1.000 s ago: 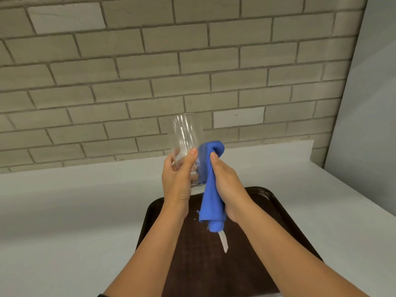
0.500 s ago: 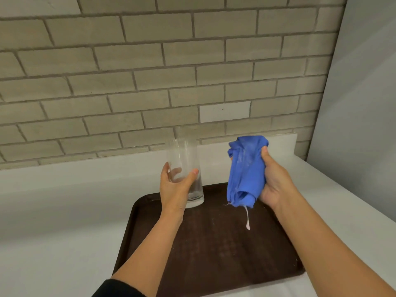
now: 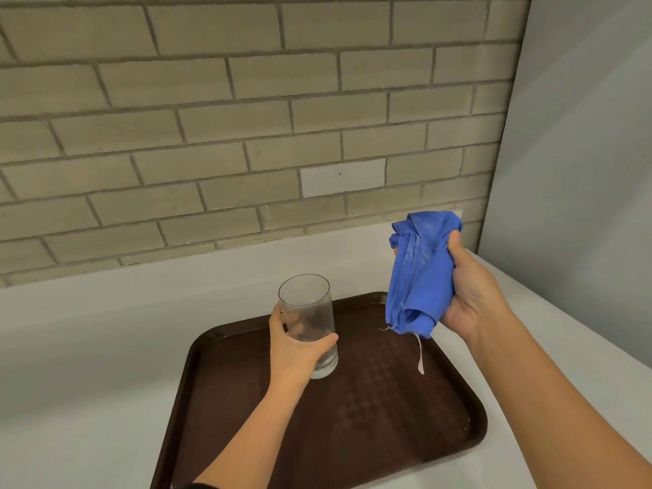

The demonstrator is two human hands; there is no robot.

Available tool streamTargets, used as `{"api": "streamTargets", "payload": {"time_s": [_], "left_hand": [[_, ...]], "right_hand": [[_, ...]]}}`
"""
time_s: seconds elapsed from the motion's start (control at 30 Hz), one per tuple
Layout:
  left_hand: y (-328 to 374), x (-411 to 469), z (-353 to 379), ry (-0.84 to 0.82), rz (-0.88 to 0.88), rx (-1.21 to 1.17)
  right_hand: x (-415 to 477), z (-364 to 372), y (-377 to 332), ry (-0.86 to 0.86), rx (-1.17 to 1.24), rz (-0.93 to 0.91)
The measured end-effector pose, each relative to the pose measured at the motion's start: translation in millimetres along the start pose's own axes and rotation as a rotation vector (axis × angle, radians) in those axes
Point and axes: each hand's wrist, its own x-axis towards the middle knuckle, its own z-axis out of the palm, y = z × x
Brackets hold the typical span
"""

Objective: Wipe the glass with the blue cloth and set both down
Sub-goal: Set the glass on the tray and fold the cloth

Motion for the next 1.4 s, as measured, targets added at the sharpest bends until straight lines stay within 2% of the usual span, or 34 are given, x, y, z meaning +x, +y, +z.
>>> {"api": "streamTargets", "payload": {"time_s": [0.27,0.47,0.53,0.57,0.63,0.7,0.77,0.83,0.9,1.0,1.07,1.17,1.27,1.33,1.4], "left_hand": [[-18.4,0.3,8.3,-0.022,0.027,0.04],[-9.7,-6.5,5.6,-0.075,0.036,0.117],[7.3,-15.7,2.1,-0.02,0.059,0.176],[19.5,-22.1,0.2,0.032,0.147,0.182],[54.2,-38.0,-0.7,0.089,0.44,0.138],[90.1,-48.1,6.7,0.003,0.62,0.09],[123.3,-49.3,21.1,-0.175,0.54,0.045],[144.7,-38.7,36.8,-0.296,0.328,0.019],[157.8,-23.6,46.0,-0.303,0.213,0.047],[166.8,-5.3,44.9,-0.227,0.188,0.01],[168.1,0.5,41.5,-0.192,0.199,0.007],[171.3,2.9,33.9,-0.294,0.127,-0.033],[175.4,5.3,25.0,-0.492,0.022,-0.068],[176.6,8.1,20.1,-0.591,-0.009,-0.114],[175.7,8.6,17.6,-0.688,-0.05,-0.201]], "right_hand": [[5.7,-6.3,14.1,0.059,-0.006,0.036],[11.2,-1.7,25.9,0.023,-0.047,0.05],[13.0,-0.8,29.2,0.017,-0.088,0.021],[13.9,-1.2,31.1,0.024,-0.139,-0.008],[14.8,0.0,34.9,0.061,-0.305,-0.104],[13.3,3.0,39.9,0.115,-0.525,-0.245],[9.5,9.0,45.7,0.102,-0.725,-0.409],[3.2,18.8,52.8,0.032,-0.824,-0.511],[-1.0,24.6,59.5,-0.021,-0.908,-0.576],[-4.3,20.6,61.9,-0.07,-1.017,-0.64],[-7.9,17.5,52.6,0.0,-0.921,-0.631],[-4.0,9.9,27.4,0.187,-0.634,-0.538],[3.8,5.6,4.5,0.039,-0.461,-0.267],[4.6,6.6,-3.7,-0.071,-0.43,-0.209],[2.2,7.6,-11.0,-0.11,-0.411,-0.22]]}}
